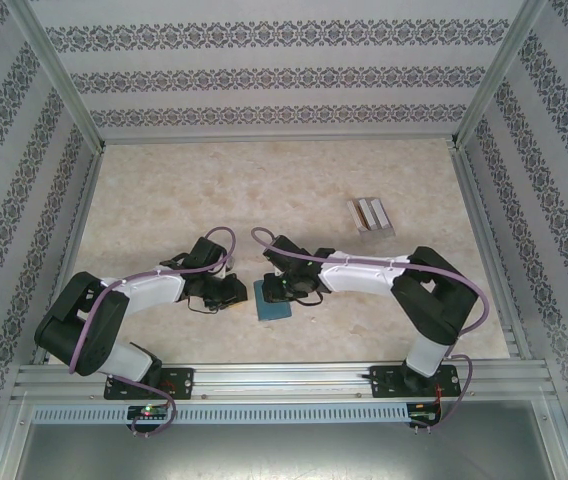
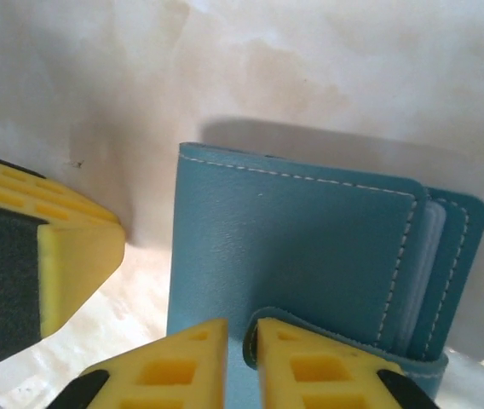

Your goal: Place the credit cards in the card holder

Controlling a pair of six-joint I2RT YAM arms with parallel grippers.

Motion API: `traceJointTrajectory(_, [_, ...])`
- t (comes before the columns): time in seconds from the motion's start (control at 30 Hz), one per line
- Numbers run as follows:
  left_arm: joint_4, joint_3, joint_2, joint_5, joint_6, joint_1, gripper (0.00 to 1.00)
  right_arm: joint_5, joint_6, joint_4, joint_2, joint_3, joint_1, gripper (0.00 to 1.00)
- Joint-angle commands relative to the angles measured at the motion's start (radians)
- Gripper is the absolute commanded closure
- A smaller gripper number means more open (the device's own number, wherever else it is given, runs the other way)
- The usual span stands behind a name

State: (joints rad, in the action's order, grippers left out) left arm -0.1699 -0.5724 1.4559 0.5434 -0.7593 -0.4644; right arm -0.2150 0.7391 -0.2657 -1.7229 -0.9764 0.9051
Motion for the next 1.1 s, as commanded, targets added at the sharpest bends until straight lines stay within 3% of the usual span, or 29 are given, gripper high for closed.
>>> traceJointTrajectory(0.0, [-0.056,-0.049,-0.036,-0.047,0.014,0.006,0.81,0.052,-0.040,-0.038,0.088,0.022,-0.021,0.78])
traceJointTrajectory(0.23, [-0.135,-0.088,-0.158,-0.112,0.029,0.054,0.77,0.210,-0.136,-0.015,0.380,0.071,-0.057,0.60])
traceJointTrajectory(0.33, [-0.197,-0.117,-0.230,-0.150,0.057,0.078,0.62,0.387,-0.203,-0.034,0.520,0.113,-0.064,0.28])
traceJointTrajectory(0.37, [-0.233,-0.143,-0.254,-0.171,0.075,0.079,0.54,0.446,-0.233,-0.039,0.574,0.133,-0.065,0.04])
traceJointTrajectory(0.5, [-0.343,-0.225,-0.383,-0.345,0.146,0.080,0.35,0.607,-0.378,-0.018,0.780,0.227,-0.081,0.02])
traceJointTrajectory(0.6, [-0.321,-0.224,-0.491,-0.461,0.206,0.080,0.25,0.687,-0.470,0.012,0.919,0.291,-0.106,0.02])
traceJointTrajectory(0.63, [-0.294,-0.216,-0.519,-0.465,0.236,0.080,0.04,0.719,-0.489,0.011,0.955,0.308,-0.115,0.02])
traceJointTrajectory(0.67, [-0.267,-0.210,-0.547,-0.480,0.263,0.081,0.00,0.764,-0.506,0.017,0.998,0.335,-0.124,0.02])
traceJointTrajectory(0.77, [-0.211,-0.189,-0.606,-0.562,0.355,0.080,0.00,0.842,-0.563,0.059,1.124,0.433,-0.170,0.02])
traceJointTrajectory(0.9, [-0.109,-0.114,-0.624,-0.781,0.464,0.081,0.00,0.827,-0.699,0.191,1.261,0.577,-0.282,0.02])
traceJointTrajectory(1.0, [0.129,0.006,-0.588,-0.783,0.642,0.079,0.00,0.814,-0.754,0.287,1.313,0.687,-0.373,0.02])
traceJointTrajectory(1.07, [0.302,0.086,-0.548,-0.769,0.756,0.080,0.00,0.724,-0.790,0.362,1.317,0.750,-0.452,0.02])
